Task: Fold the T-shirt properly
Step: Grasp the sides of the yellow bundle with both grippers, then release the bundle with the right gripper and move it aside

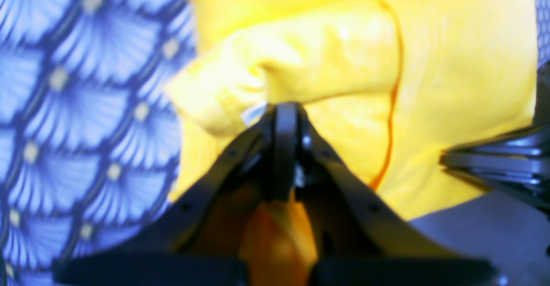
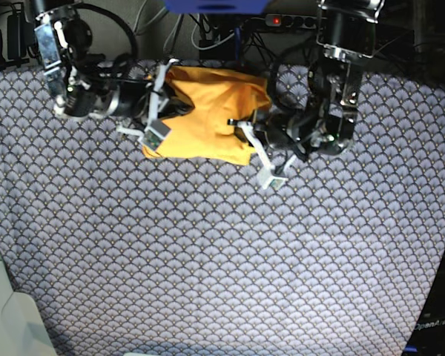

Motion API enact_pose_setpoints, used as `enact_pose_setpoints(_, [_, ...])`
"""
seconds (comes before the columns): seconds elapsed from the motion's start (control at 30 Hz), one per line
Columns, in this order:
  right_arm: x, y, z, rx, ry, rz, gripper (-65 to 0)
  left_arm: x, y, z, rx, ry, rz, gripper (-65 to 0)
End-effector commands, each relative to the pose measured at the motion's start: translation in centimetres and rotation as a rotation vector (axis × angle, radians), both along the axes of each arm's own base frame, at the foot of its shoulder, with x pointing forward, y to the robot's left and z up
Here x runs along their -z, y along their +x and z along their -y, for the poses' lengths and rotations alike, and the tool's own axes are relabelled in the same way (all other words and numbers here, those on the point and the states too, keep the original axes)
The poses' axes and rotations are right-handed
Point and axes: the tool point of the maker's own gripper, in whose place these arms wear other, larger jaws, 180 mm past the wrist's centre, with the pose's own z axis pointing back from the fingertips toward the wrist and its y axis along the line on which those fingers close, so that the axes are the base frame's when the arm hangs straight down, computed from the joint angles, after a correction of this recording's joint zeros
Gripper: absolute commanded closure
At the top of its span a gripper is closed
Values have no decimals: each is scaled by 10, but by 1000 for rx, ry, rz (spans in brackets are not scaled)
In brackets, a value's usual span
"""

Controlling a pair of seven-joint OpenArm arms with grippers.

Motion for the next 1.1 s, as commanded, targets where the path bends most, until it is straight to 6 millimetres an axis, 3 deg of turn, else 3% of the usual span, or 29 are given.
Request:
enact_pose_setpoints(0.0, [-3, 6, 12, 28, 3, 15, 0, -2, 1, 7, 11, -6, 5, 0])
enact_pose_setpoints(0.17, [19, 12, 49, 131, -12, -28, 0, -4, 5, 6, 9, -4, 14, 0])
enact_pose_setpoints(0.4, [38, 6, 55, 174, 7, -82, 0, -8, 12, 4, 6, 0, 30, 0])
enact_pose_setpoints(0.5, [31, -1, 50, 162, 18, -71, 0, -9, 14, 4, 6, 0, 34, 0])
enact_pose_setpoints(0.73, [-10, -30, 31, 83, 38, 23, 0, -16, 16, 5, 10, -12, 46, 0])
enact_pose_setpoints(0.87, [-29, -30, 27, 43, 35, 81, 0, -40, 26, 10, 21, -29, 130, 0])
enact_pose_setpoints(1.07, [-35, -18, 43, 36, -11, 120, 0, -91, 29, 23, 63, -92, 254, 0])
